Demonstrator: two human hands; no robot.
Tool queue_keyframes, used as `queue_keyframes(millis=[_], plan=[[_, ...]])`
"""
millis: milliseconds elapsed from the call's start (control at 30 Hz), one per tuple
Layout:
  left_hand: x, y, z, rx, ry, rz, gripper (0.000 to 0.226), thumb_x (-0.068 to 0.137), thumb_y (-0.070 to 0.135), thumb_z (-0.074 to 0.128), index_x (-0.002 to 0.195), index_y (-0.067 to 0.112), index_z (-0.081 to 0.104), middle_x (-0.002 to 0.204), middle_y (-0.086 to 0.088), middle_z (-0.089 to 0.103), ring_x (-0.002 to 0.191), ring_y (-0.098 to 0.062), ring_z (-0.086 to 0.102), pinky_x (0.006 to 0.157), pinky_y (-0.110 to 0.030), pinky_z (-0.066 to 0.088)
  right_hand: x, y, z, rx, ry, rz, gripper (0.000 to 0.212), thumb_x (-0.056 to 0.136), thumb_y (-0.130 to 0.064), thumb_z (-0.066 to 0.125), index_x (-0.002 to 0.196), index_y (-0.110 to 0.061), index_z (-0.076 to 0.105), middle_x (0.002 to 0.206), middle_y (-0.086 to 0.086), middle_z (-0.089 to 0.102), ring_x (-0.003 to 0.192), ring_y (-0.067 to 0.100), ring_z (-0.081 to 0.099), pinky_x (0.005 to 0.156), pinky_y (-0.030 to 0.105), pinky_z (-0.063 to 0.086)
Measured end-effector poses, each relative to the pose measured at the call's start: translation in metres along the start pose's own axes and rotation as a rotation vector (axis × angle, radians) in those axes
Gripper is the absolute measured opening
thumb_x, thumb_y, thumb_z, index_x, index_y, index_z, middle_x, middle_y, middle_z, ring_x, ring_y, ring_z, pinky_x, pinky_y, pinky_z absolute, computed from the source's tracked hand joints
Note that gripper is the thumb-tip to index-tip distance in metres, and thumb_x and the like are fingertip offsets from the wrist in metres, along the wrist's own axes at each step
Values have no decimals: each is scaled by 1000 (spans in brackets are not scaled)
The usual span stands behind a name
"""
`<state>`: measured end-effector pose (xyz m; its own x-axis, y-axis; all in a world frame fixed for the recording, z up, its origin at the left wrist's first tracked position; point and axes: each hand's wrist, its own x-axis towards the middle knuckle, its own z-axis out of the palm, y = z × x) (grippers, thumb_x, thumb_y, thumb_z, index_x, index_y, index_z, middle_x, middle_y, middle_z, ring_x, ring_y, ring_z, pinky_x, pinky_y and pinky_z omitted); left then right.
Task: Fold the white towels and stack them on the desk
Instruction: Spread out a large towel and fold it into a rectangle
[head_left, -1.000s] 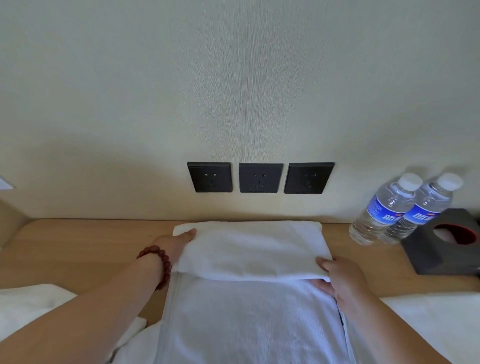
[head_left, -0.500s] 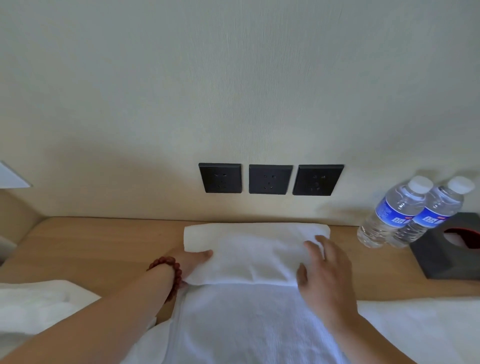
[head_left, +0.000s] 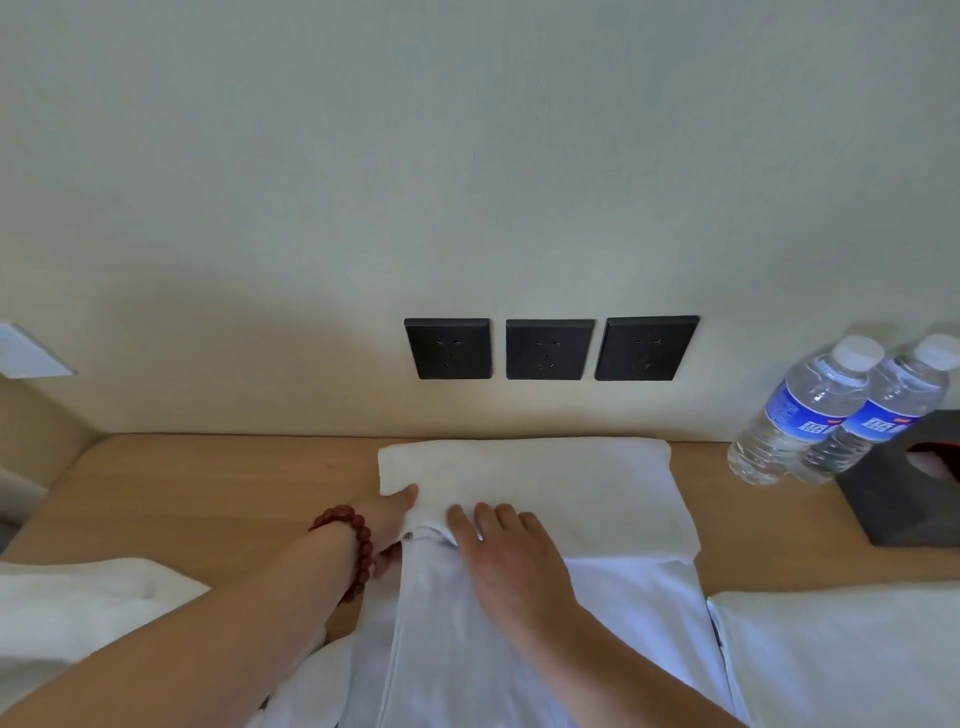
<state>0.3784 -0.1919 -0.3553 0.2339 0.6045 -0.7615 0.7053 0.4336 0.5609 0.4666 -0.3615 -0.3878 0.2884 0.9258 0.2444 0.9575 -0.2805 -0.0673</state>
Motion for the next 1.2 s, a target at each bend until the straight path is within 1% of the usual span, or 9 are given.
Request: queue_keyframes(millis=[133, 233, 367, 500, 700, 867, 967, 1033, 1200], plan=[[-2, 10, 0, 444, 279, 243, 61, 97, 62, 42, 102, 6, 67, 91, -9, 71, 83, -27, 65, 77, -34, 53, 22, 3, -9, 125, -80, 164, 35, 68, -17, 75, 103, -19, 69, 77, -2, 63, 66, 21, 62, 54, 31, 46], [-6, 10, 0, 603, 380, 392, 60, 96, 66, 37, 106, 15, 67, 98, -5, 70, 86, -23, 63, 76, -32, 50, 30, 9, -13, 318, -117, 313, 31, 99, -26, 46, 126, -21, 60, 106, -1, 66, 95, 23, 63, 73, 36, 49], [-9, 10, -2, 430, 355, 391, 54, 96, 63, 42, 108, 16, 66, 98, -6, 69, 87, -26, 64, 80, -37, 55, 32, 15, -8, 356, -171, 338, 36, 106, -42, 33, 125, -23, 57, 109, -3, 62, 102, 20, 59, 73, 34, 42], [-23, 5, 8, -234, 67, -9, 59, 93, 65, 51, 99, 7, 62, 81, -13, 70, 61, -27, 64, 55, -30, 51, 32, 17, -2, 342, -161, 368, 39, 106, -48, 31, 105, -20, 59, 93, -3, 59, 89, 21, 58, 67, 33, 36], [-10, -13, 17, -178, 89, 27, 56, 80, 69, 63, 95, 15, 69, 82, -7, 69, 67, -25, 61, 61, -30, 47, 27, 18, 1, 345, -125, 312, 36, 106, -47, 33, 106, -22, 59, 91, -6, 54, 88, 19, 56, 67, 33, 38], [-3, -13, 4, -275, 48, 95, 41, 77, 35, 85, 100, 3, 73, 87, -11, 77, 85, -33, 73, 88, -47, 58, 7, 16, 16, 252, -16, 110, 14, 90, -30, 62, 104, -26, 63, 91, -7, 59, 77, 19, 58, 59, 29, 46], [-6, -8, 4, -260, 55, 80, 33, 91, 33, 71, 97, 1, 68, 80, -13, 73, 71, -29, 71, 66, -38, 61, -1, 15, 23, 174, -22, 70, 37, 78, -22, 71, 112, -26, 60, 95, -6, 58, 80, 19, 56, 64, 29, 46], [-7, -5, 1, -233, 82, 53, 35, 97, 38, 61, 94, 3, 63, 69, -9, 65, 51, -19, 59, 42, -24, 44, -2, 14, 24, 133, -16, 85, 47, 73, -18, 73, 118, -26, 59, 98, -4, 58, 83, 21, 57, 68, 31, 48], [-6, -10, 3, -209, 146, 87, 39, 99, 42, 55, 86, 6, 57, 59, -7, 51, 47, -20, 43, 47, -23, 32, -3, 13, 24, 68, 37, 134, 45, 70, -16, 75, 113, -22, 62, 95, -2, 58, 82, 23, 57, 70, 35, 50]])
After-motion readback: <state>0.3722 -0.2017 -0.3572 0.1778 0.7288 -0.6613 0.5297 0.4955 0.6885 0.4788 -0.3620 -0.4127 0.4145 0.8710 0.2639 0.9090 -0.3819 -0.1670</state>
